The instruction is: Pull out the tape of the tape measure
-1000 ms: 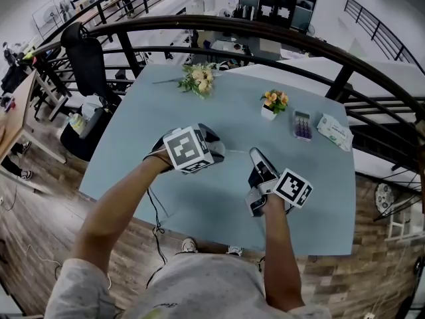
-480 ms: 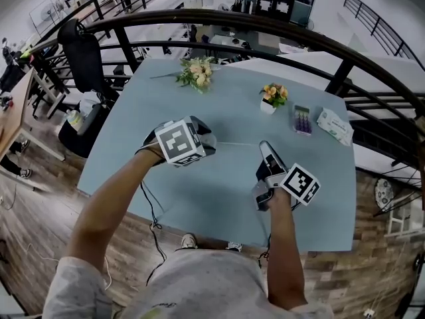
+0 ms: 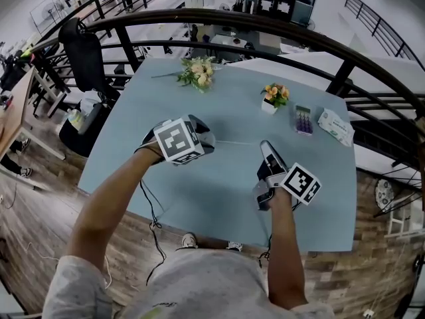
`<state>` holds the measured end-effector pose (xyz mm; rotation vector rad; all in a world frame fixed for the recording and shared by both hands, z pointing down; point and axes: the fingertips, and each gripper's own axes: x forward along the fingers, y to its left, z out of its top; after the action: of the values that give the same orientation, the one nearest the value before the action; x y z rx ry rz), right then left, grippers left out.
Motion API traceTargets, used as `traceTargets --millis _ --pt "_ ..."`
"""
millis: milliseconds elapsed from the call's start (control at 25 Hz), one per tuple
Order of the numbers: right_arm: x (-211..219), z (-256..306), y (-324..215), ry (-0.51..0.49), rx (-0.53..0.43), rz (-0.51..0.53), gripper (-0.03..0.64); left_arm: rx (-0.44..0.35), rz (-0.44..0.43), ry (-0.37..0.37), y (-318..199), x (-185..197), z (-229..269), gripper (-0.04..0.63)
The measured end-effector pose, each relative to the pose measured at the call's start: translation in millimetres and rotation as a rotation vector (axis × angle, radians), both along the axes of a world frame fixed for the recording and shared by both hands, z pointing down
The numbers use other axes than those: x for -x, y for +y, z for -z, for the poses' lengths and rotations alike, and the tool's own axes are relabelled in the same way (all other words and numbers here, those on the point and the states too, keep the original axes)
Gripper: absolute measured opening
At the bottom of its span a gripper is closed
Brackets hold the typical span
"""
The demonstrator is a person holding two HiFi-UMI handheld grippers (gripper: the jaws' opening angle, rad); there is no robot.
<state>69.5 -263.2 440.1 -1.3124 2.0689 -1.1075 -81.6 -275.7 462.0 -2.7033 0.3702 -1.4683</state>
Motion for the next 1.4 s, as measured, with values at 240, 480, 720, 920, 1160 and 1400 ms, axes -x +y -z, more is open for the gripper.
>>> traceTargets --millis 240,480,720,920,1160,1400 --pt "0.2 -1.5 -0.2 0.01 0.006 -0.002 0.017 0.0 0.003 0.0 -1.1 0.8 -0.9 0.218" --pt "-0.9 -0.1 0.8 0.02 0.003 -0.008 0.017 -0.002 -0.001 -0.006 0.4 0.2 -0.9 0.218" --pt "-3.4 1.3 3.1 0.028 0.0 -0.005 0.017 -0.008 -0.004 -0.006 2.1 -1.1 0.2 0.218" --pt "-21.4 0.3 4.0 0.011 0.008 -0.077 0.016 -0.035 -0.004 -0.055 0.3 9.1 -4.9 0.216" --pt "-40.5 4.4 5.9 0.007 -0.003 -0.102 0.017 -0.016 0.031 -0.035 -2.2 20.2 -5.4 0.216" --pt "-41.0 1.5 5.5 0.009 0.003 -0.1 0.016 -0.029 0.024 -0.053 -3.7 19.0 -6.9 0.216"
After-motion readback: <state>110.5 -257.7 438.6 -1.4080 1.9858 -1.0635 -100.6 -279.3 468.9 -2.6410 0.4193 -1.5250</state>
